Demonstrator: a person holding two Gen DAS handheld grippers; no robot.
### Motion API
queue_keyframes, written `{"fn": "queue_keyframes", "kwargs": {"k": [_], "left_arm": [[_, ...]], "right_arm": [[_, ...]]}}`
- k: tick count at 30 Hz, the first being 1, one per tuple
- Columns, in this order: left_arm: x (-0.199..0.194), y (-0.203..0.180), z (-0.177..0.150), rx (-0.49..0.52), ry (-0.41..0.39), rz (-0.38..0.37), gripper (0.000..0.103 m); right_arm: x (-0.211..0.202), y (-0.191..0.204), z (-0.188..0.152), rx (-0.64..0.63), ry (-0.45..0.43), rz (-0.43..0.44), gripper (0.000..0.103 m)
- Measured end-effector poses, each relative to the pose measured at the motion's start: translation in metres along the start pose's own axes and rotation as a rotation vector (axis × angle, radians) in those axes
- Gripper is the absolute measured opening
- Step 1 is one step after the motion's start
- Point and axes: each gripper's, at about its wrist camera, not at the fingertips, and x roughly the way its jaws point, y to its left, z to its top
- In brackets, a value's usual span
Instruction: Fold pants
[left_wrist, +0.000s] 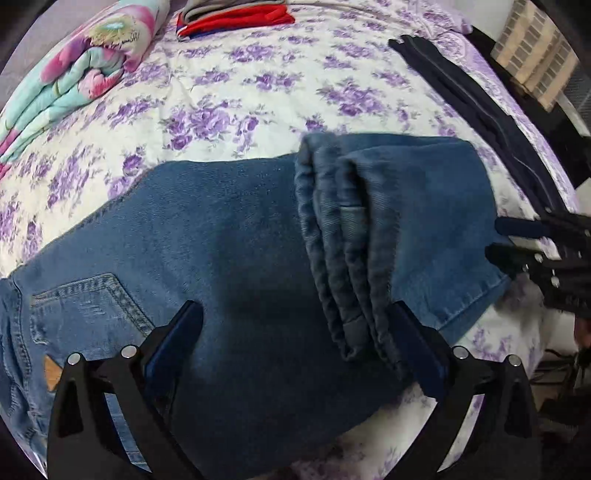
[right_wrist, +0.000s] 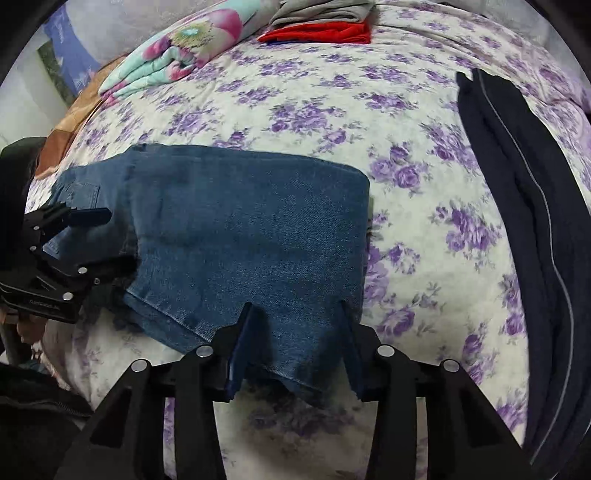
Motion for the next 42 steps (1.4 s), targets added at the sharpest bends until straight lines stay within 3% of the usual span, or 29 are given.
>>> {"fn": "queue_keyframes", "kwargs": {"k": [2, 4, 8, 10, 13, 16, 20, 23, 24, 25, 28, 31, 33, 36, 40, 42], "left_arm": [[-0.005, 0.000, 0.003, -0.005, 0.022, 0.014, 0.098], [-0.018, 0.005, 0.010, -0.040, 0.014, 0.081, 0.098], [-0.042, 0.016, 0.032, -0.125, -0.073, 0.046, 0.098], [-0.035, 0.013, 0.048, -0.142, -0.070, 0.044, 0.098], [-0.013, 0.008, 0.060, -0.136, -0.044, 0.087, 0.098], [0.021, 0.027, 0.058, -0.236, 0.040, 0.068, 0.099], [0.019, 0.026, 0.054, -0.222, 0.022, 0.070, 0.099], [0.003, 0.029, 0.053, -0.247, 0.025, 0.081, 0.098], [-0.009, 0.033, 0.049, -0.258, -0.001, 0.065, 0.098], [-0.021, 0.036, 0.044, -0.264, -0.026, 0.051, 0.098], [-0.047, 0.056, 0.019, -0.293, -0.074, 0.064, 0.098], [-0.052, 0.096, -0.015, -0.397, -0.045, 0.124, 0.098], [-0.055, 0.129, -0.045, -0.510, -0.025, 0.161, 0.097], [-0.079, 0.158, -0.072, -0.618, -0.078, 0.002, 0.091], [-0.113, 0.176, -0.085, -0.638, -0.155, 0.020, 0.094], [-0.118, 0.182, -0.086, -0.627, -0.159, 0.100, 0.096]], "right_arm": [[-0.007, -0.001, 0.008, -0.017, 0.022, -0.003, 0.045], [-0.028, -0.009, 0.022, 0.004, -0.050, 0.026, 0.047], [-0.028, -0.017, 0.052, 0.065, -0.105, 0.100, 0.046], [-0.018, -0.014, 0.062, 0.081, -0.097, 0.128, 0.032], [0.003, -0.012, 0.071, 0.101, -0.077, 0.159, 0.031], [0.023, -0.024, 0.069, 0.149, -0.052, 0.190, 0.023], [0.027, -0.034, 0.068, 0.202, -0.044, 0.247, 0.023], [0.016, -0.025, 0.071, 0.201, -0.030, 0.199, 0.036], [0.005, -0.017, 0.072, 0.186, -0.046, 0.181, 0.053], [-0.005, -0.009, 0.070, 0.160, -0.071, 0.185, 0.059], [-0.019, 0.022, 0.058, 0.041, -0.066, 0.214, 0.059], [0.001, 0.033, 0.031, -0.016, 0.033, 0.135, 0.068], [0.022, 0.031, 0.014, -0.028, 0.078, 0.074, 0.068], [0.015, 0.046, 0.017, -0.051, 0.068, 0.042, 0.077], [-0.008, 0.076, 0.039, -0.077, -0.024, 0.088, 0.077], [-0.009, 0.100, 0.049, -0.133, -0.063, 0.092, 0.077]]}}
